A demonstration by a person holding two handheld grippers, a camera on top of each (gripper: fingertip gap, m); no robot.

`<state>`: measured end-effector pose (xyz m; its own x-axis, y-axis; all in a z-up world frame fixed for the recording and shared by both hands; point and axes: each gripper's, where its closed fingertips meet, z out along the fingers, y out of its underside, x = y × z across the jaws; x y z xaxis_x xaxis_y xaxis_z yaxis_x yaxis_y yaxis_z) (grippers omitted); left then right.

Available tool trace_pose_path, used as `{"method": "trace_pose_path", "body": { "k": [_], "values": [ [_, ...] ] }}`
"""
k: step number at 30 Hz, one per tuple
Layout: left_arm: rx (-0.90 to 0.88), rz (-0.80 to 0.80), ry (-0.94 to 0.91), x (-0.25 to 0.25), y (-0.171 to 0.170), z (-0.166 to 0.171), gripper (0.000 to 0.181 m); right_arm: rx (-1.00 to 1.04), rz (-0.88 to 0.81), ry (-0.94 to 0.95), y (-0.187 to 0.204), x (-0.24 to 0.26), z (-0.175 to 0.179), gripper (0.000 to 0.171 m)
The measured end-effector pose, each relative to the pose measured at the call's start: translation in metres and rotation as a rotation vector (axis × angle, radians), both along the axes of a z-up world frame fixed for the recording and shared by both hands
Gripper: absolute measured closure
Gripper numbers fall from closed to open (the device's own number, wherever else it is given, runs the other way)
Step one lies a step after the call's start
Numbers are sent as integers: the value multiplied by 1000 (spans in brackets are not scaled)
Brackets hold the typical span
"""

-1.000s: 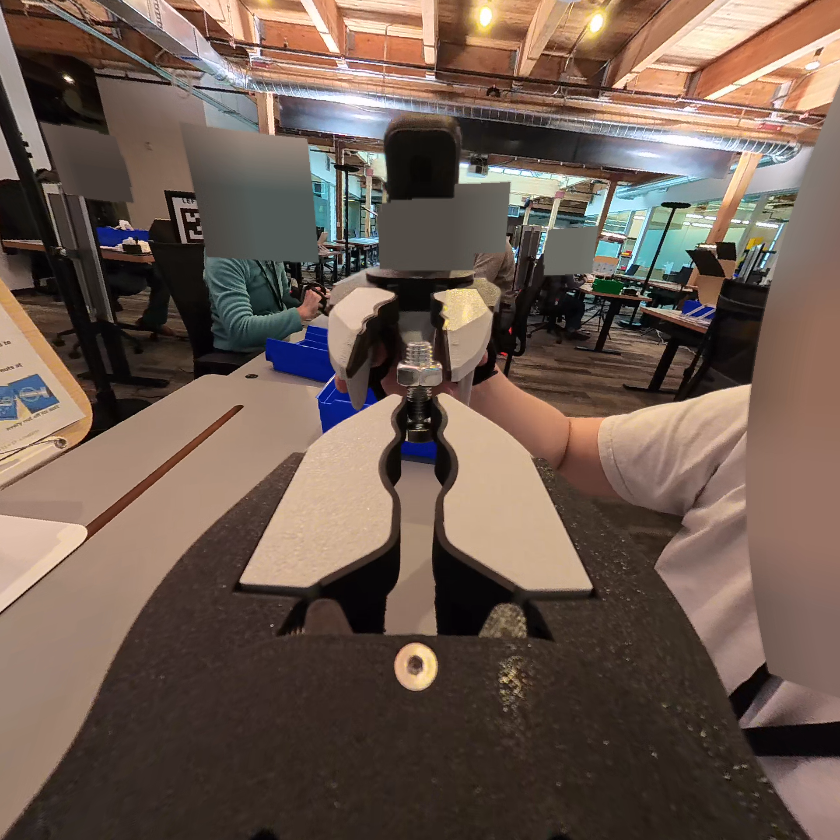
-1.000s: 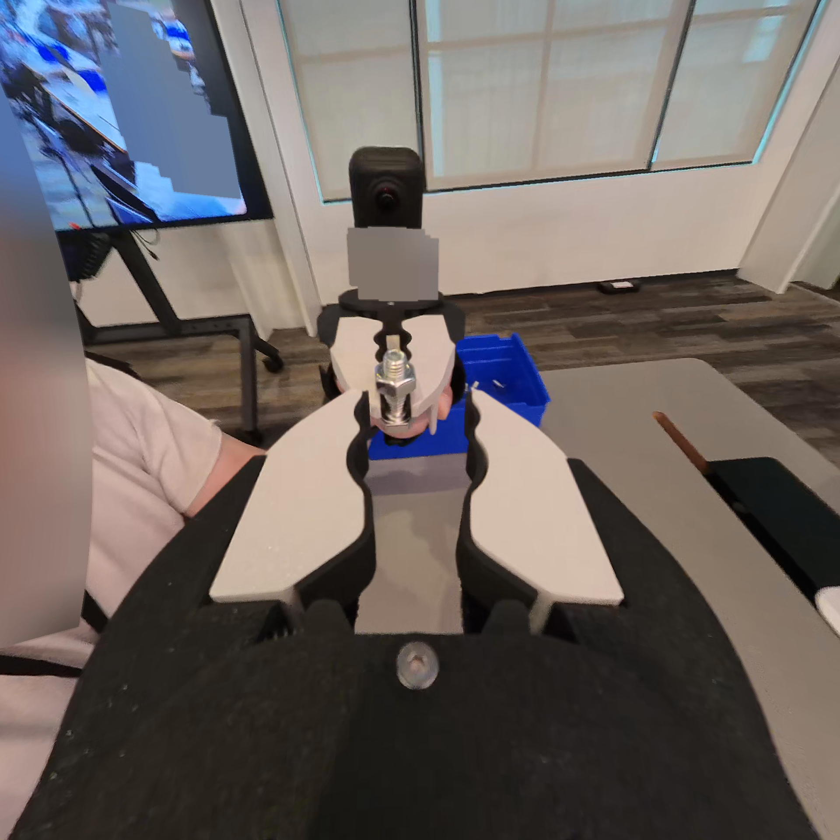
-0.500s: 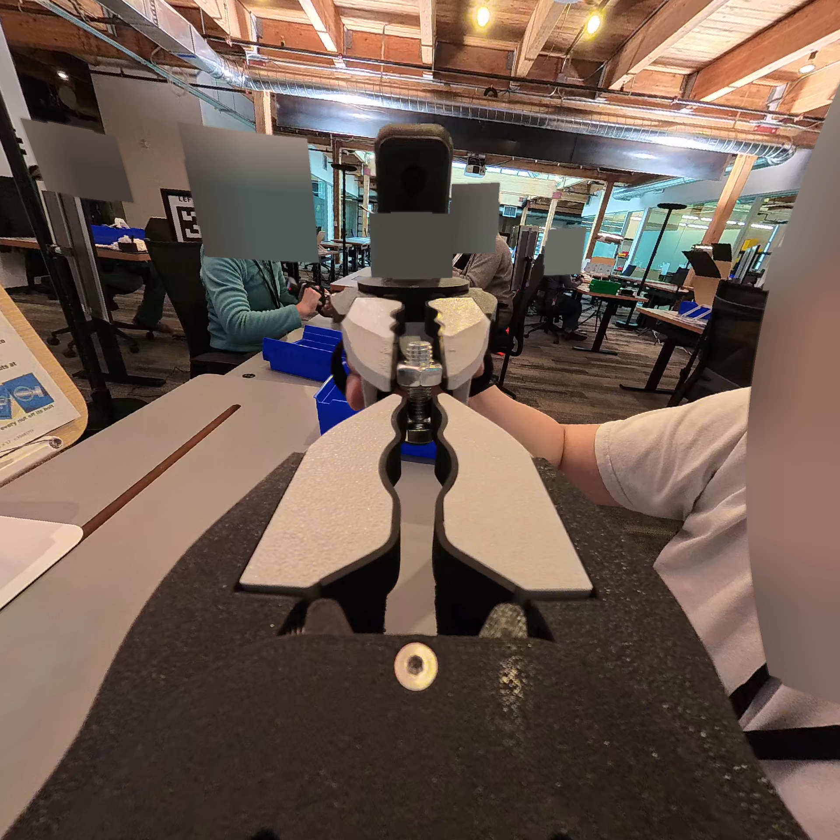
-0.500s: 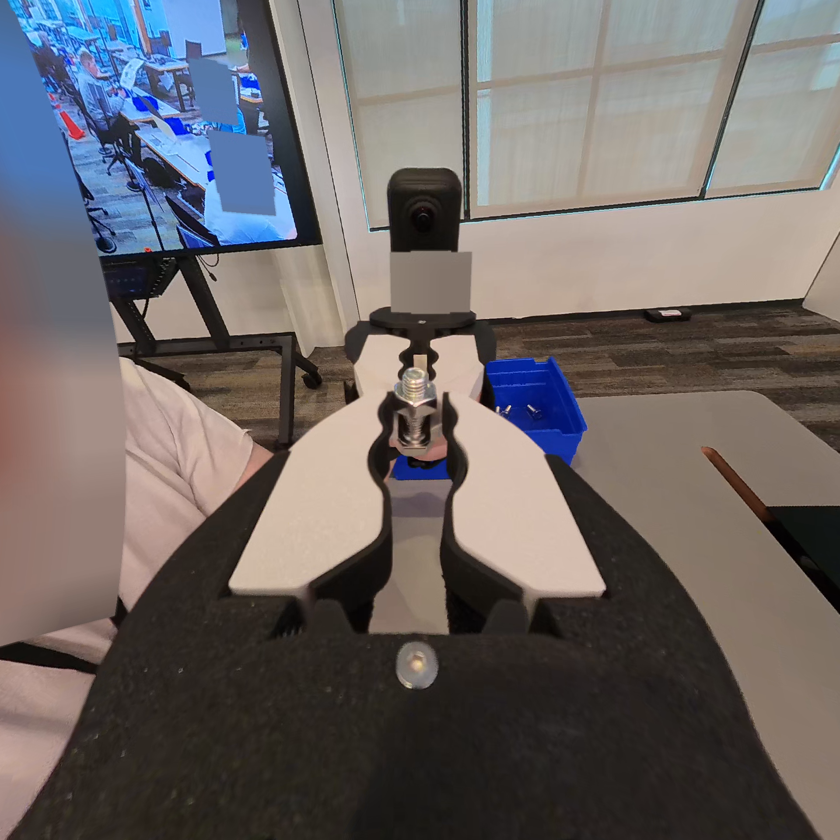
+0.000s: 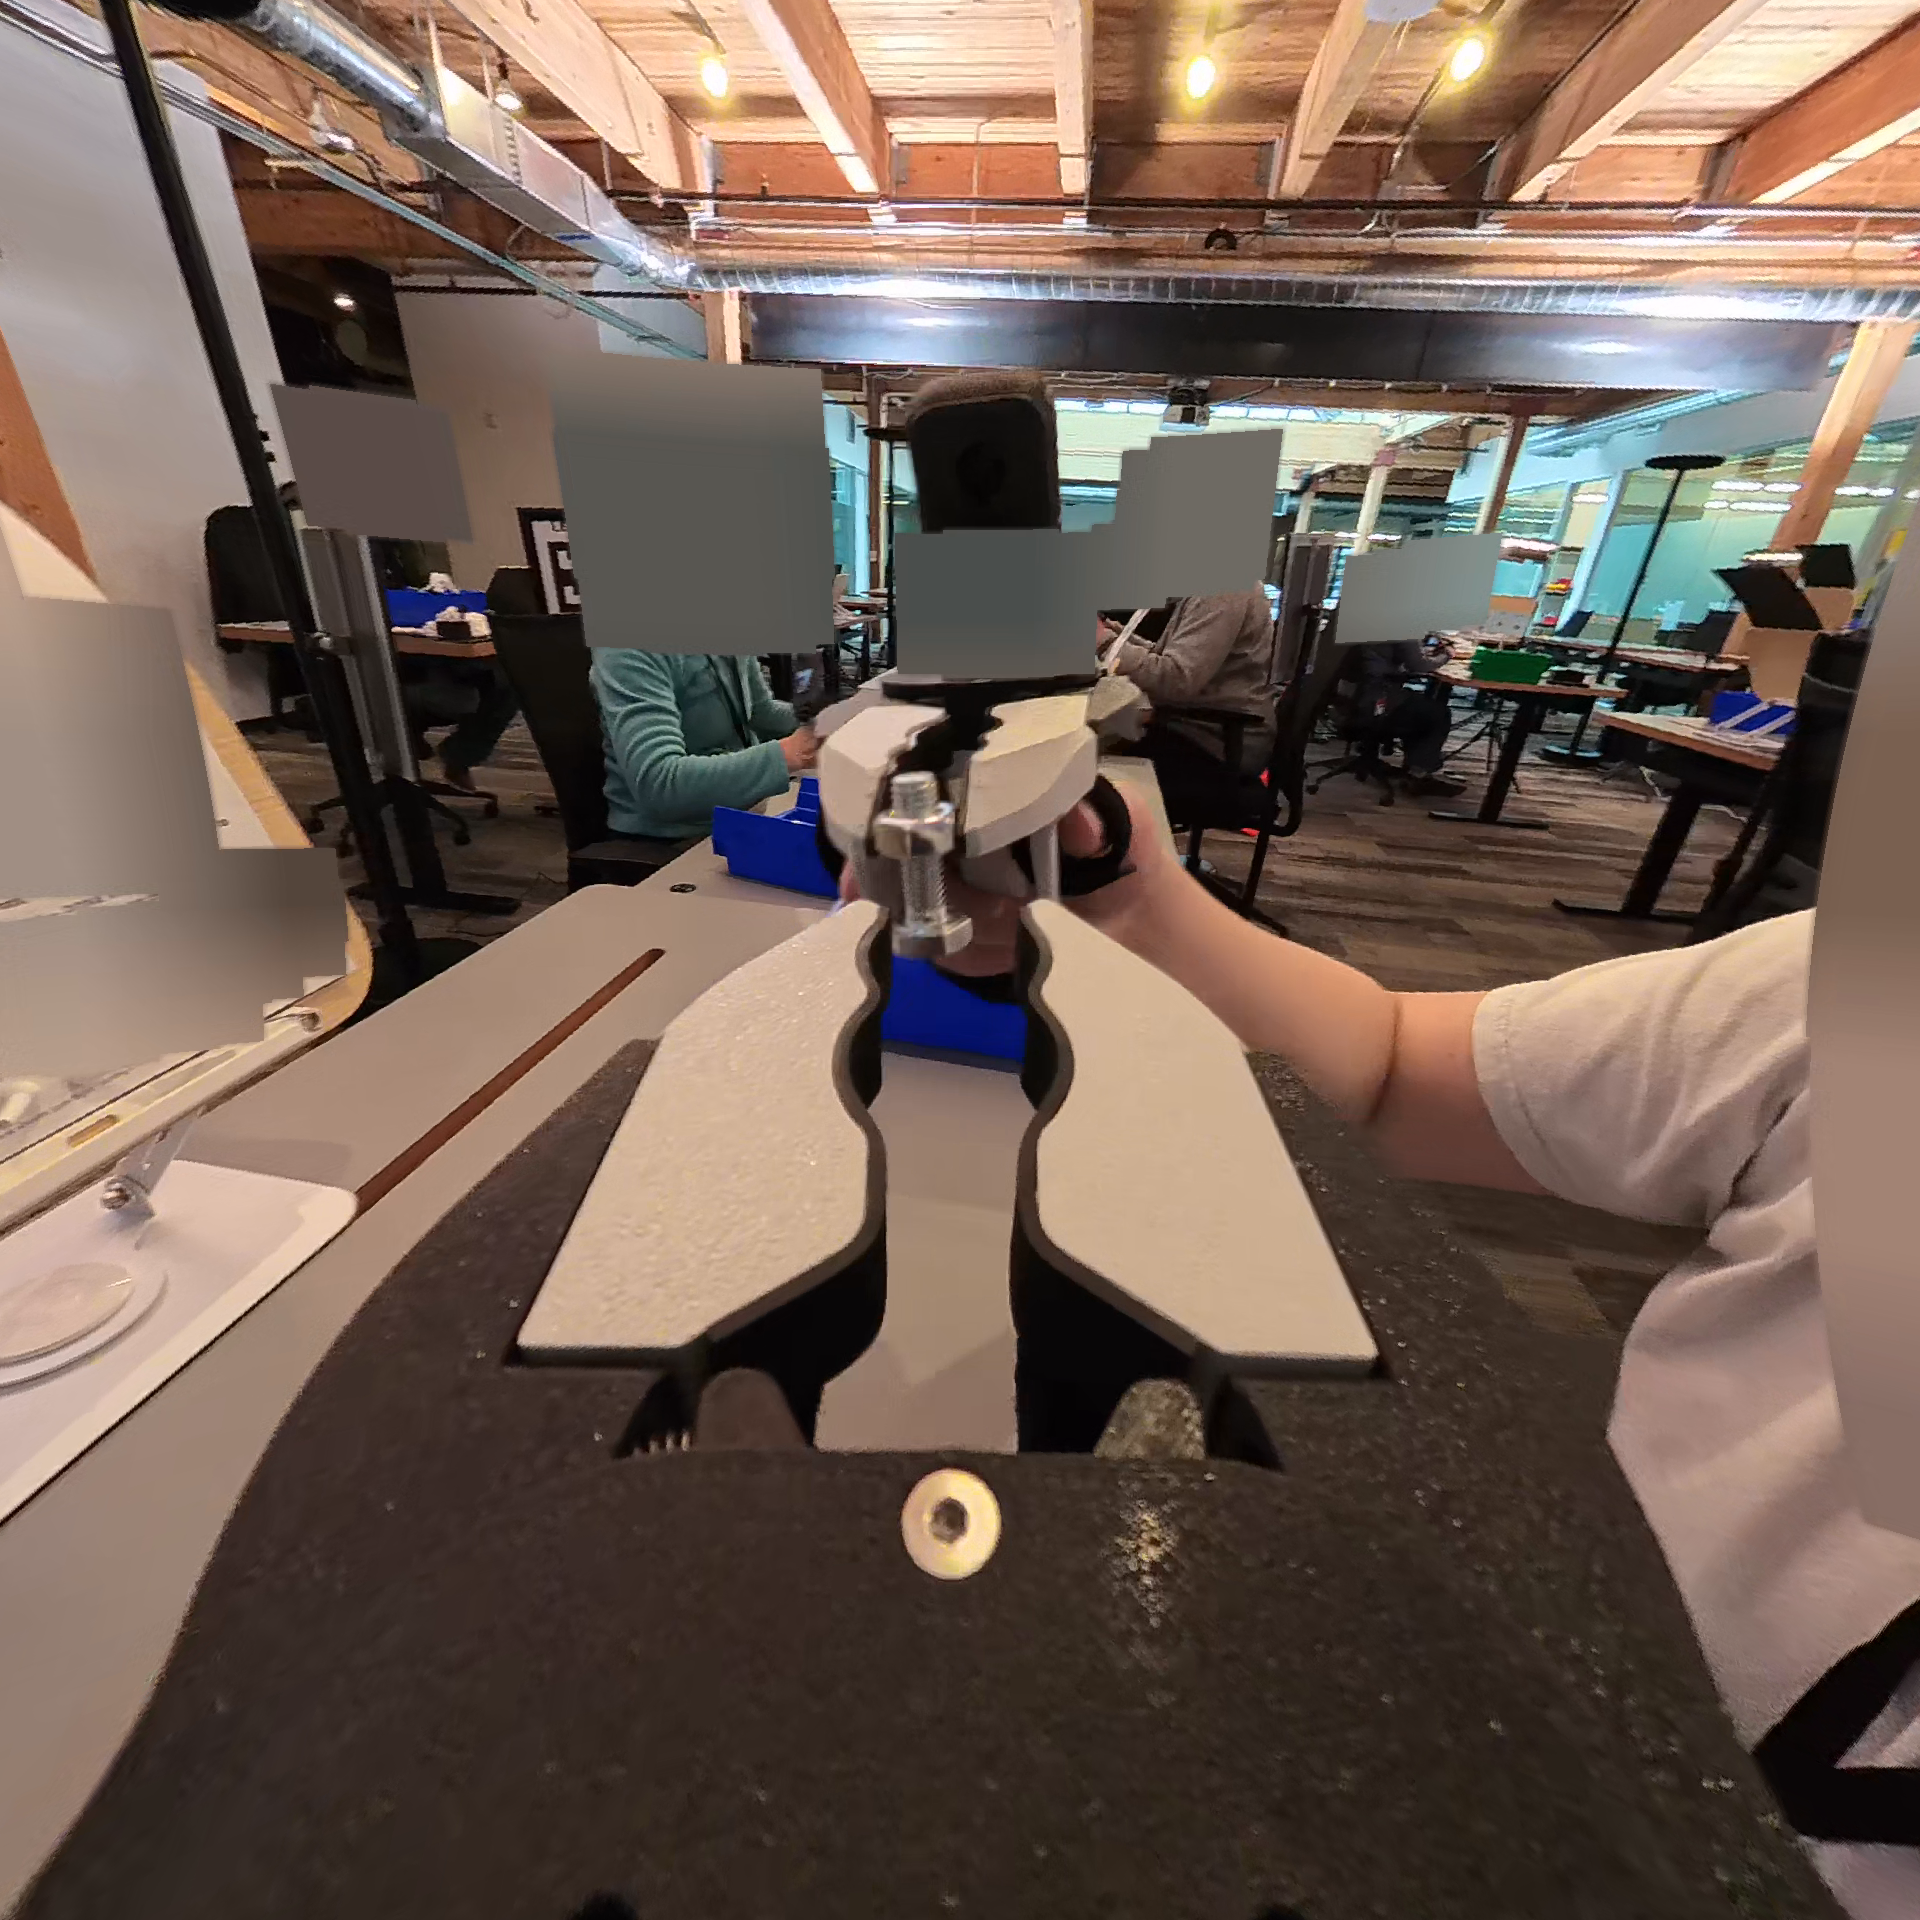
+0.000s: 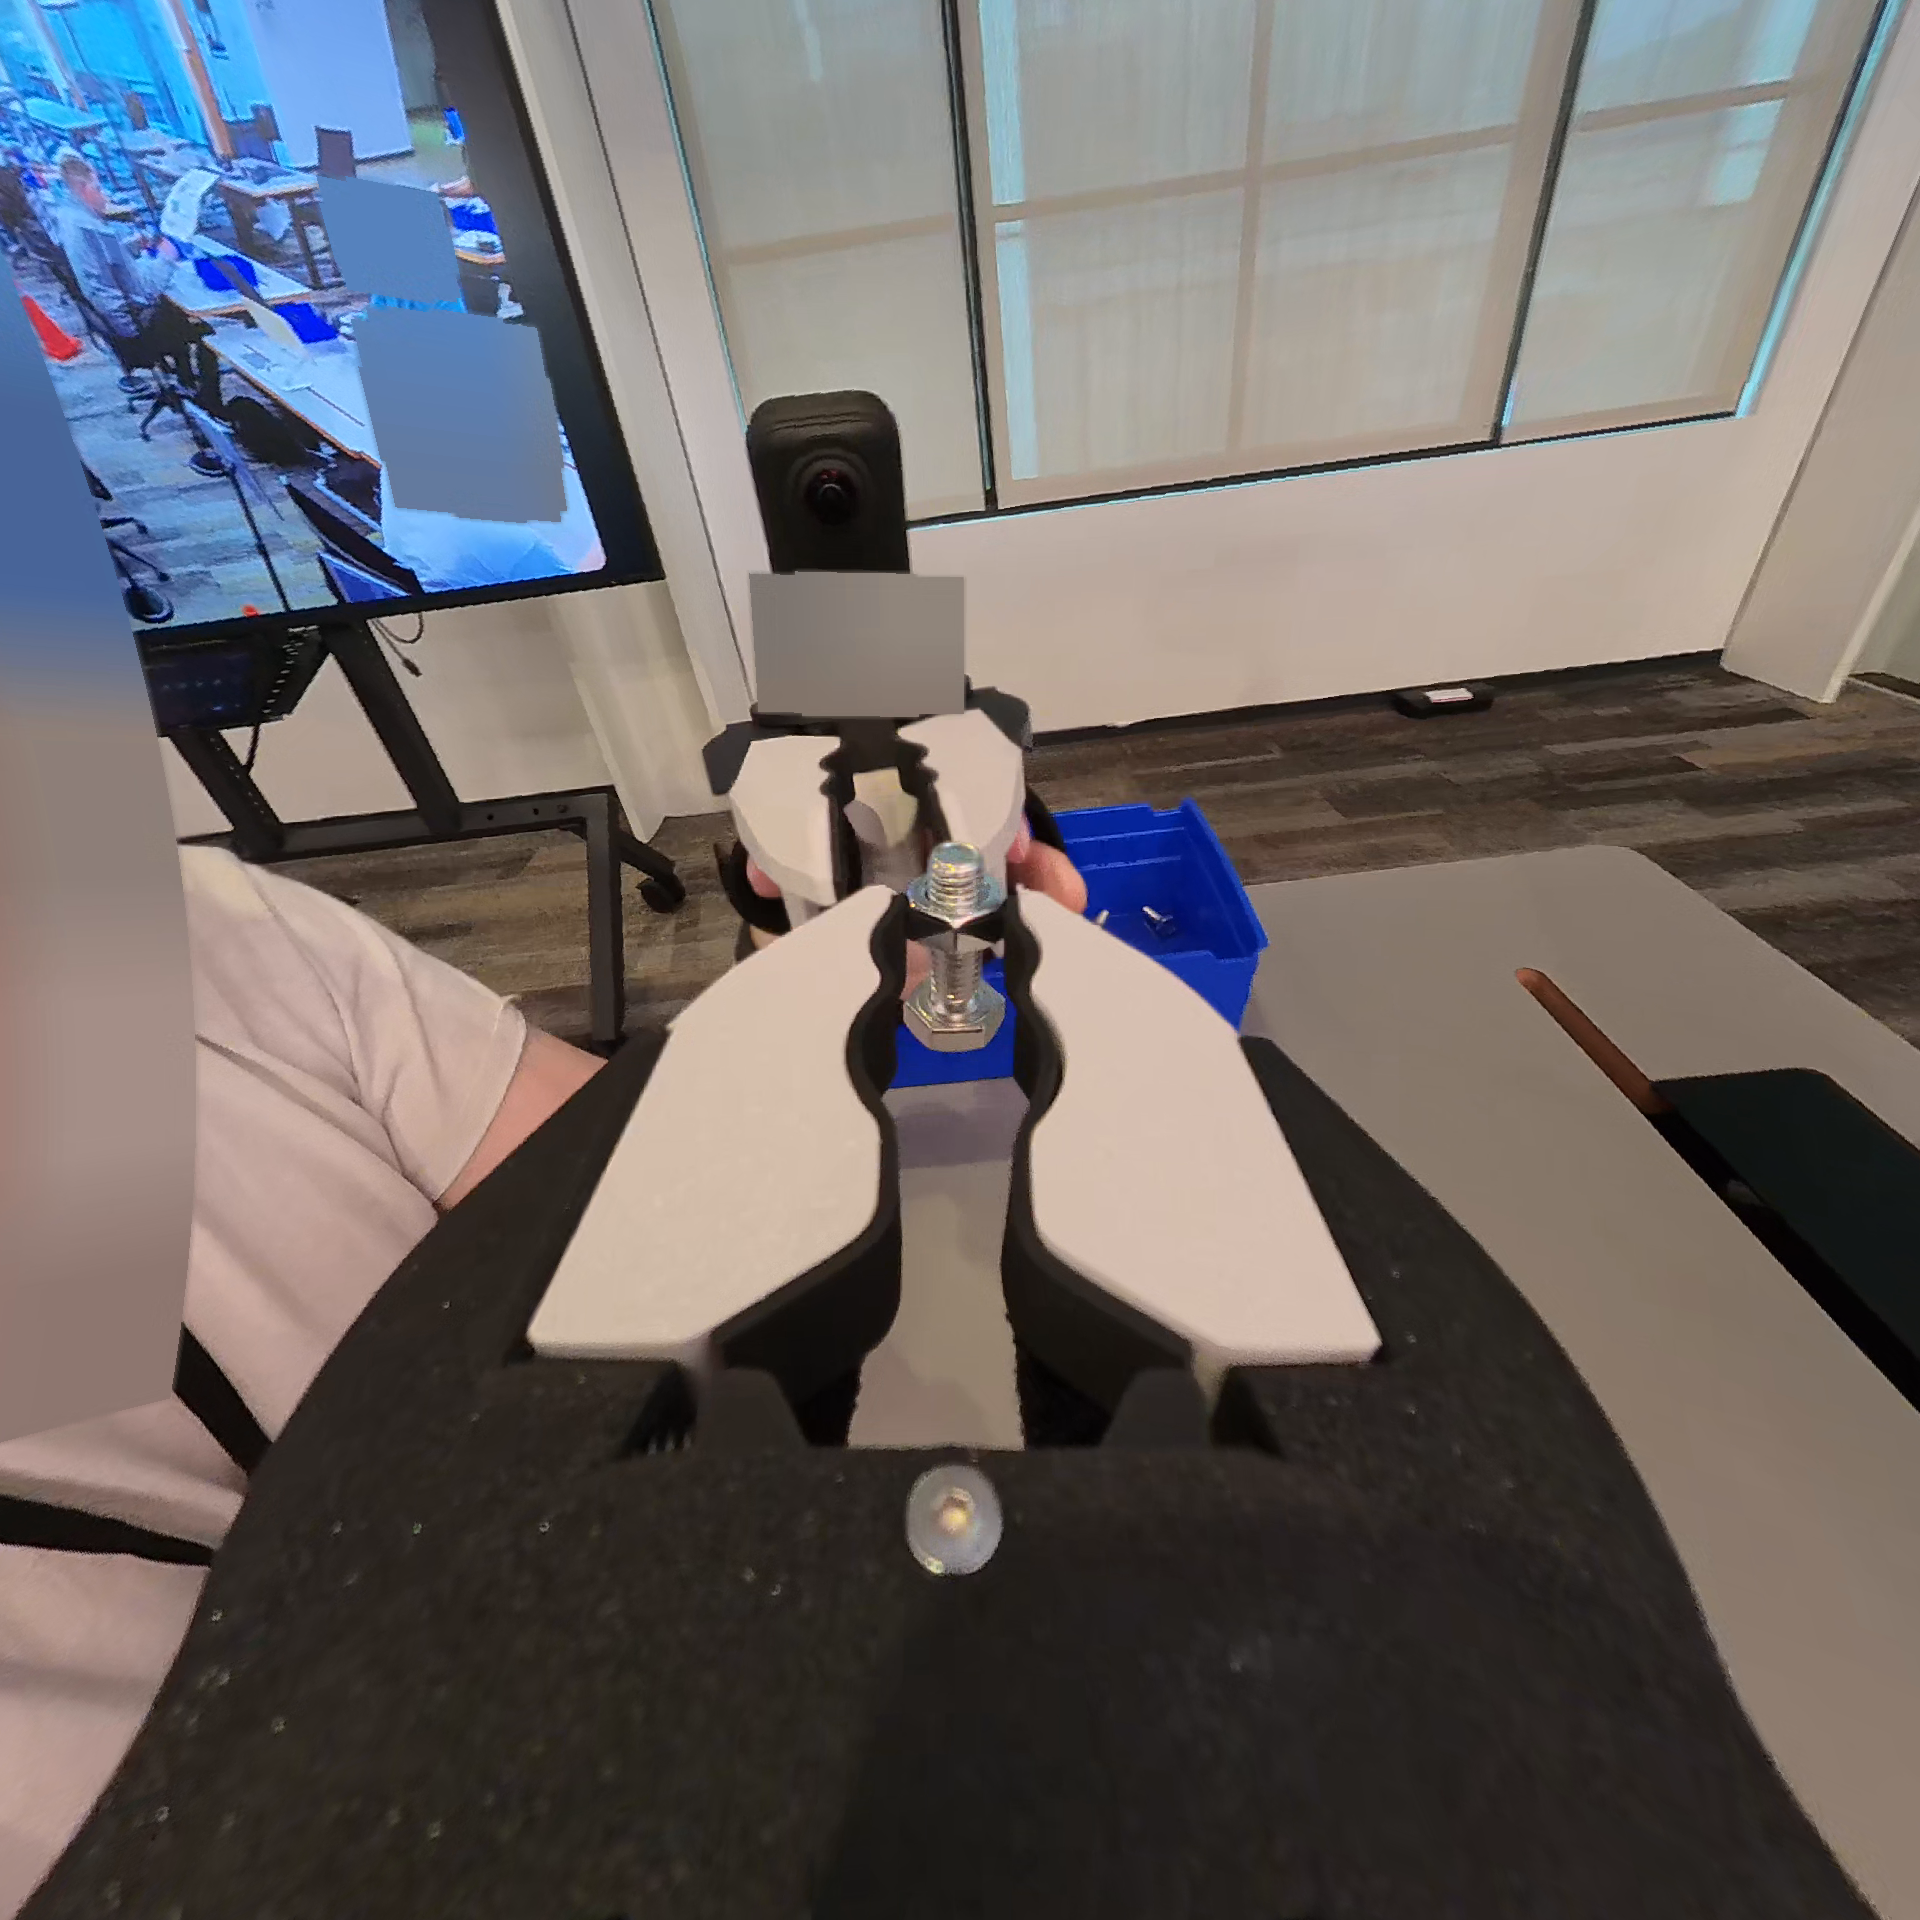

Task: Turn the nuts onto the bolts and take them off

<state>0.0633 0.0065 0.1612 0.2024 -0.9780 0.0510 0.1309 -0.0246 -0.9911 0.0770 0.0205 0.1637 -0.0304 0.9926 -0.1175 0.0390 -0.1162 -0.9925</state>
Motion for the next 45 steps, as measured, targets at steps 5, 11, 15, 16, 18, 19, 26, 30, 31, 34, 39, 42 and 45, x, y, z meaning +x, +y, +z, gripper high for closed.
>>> {"method": "trace_pose_path", "body": {
  "k": [5, 11, 15, 16, 18, 19, 26, 30, 31, 34, 39, 42, 45],
  "values": [
    [-2, 54, 25, -7, 8, -3, 165, 14, -89, -11, 7, 33, -1, 155],
    [-13, 145, 52, -14, 18, -7, 165, 7, -317, -41, 28, 116, -1, 154],
    [-29, 183, 41, -16, 23, -7, 165, -4, -526, -101, 50, 190, -8, 154],
    [-34, 193, 42, -17, 25, -8, 165, -15, -573, -114, 55, 209, -11, 154],
    [-38, 217, 47, -18, 28, -9, 164, -39, -668, -141, 66, 247, -19, 154],
    [-39, 230, 48, -19, 29, -9, 164, -54, -712, -149, 70, 265, -23, 154],
    [-38, 279, 80, -19, 32, -12, 164, -198, -962, -233, 96, 379, -75, 154],
    [-24, 287, 84, -19, 28, -10, 164, -254, -1037, -230, 102, 417, -99, 154],
    [-20, 289, 89, -18, 27, -10, 165, -265, -1049, -239, 103, 424, -105, 154],
    [-12, 298, 98, -17, 26, -10, 165, -307, -1073, -282, 106, 439, -126, 154],
    [-12, 304, 114, -12, 26, -12, 165, -375, -1077, -365, 111, 450, -156, 154],
    [-13, 307, 129, -10, 27, -15, 165, -417, -1073, -404, 113, 453, -171, 154],
    [-11, 310, 135, -8, 27, -16, 165, -448, -1069, -433, 114, 456, -181, 154]
  ]
}}
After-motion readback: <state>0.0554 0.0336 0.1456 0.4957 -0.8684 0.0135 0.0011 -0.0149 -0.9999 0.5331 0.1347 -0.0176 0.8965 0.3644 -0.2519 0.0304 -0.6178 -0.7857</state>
